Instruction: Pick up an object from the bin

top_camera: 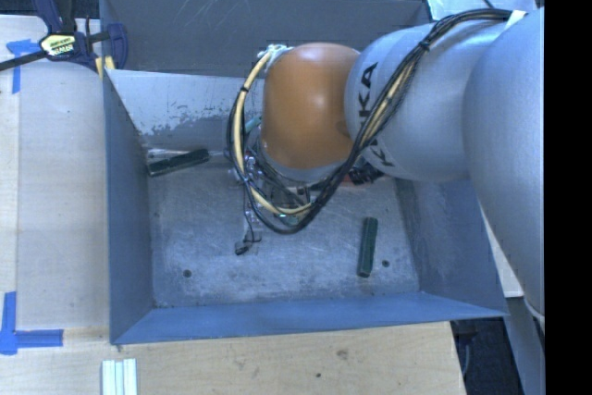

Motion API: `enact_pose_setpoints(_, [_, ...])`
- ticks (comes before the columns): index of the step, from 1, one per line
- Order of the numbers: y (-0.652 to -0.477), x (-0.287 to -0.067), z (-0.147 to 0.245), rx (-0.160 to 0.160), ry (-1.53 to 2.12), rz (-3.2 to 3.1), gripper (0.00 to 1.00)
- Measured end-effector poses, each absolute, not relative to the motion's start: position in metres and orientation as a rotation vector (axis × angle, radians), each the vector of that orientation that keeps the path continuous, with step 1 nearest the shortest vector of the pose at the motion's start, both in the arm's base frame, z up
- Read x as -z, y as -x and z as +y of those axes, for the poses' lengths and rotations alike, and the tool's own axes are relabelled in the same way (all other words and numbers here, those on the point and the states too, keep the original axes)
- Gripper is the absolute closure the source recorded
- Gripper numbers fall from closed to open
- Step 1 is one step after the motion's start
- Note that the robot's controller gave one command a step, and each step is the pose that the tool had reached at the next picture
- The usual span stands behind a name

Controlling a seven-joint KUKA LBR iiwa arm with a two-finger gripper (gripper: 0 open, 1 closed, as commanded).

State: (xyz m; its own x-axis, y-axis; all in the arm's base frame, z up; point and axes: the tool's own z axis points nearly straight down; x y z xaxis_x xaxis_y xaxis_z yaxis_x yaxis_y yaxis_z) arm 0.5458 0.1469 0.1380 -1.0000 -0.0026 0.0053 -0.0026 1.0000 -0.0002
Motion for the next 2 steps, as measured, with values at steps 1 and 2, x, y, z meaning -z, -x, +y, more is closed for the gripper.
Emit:
enact_pose_setpoints(1, [-0.544, -0.194, 0.146, 0.002, -0.186, -3.144, 0.00])
enact_pose_setpoints(2, [-0.615, -0.162, 0.080, -0.003, 0.116, -3.144, 0.00])
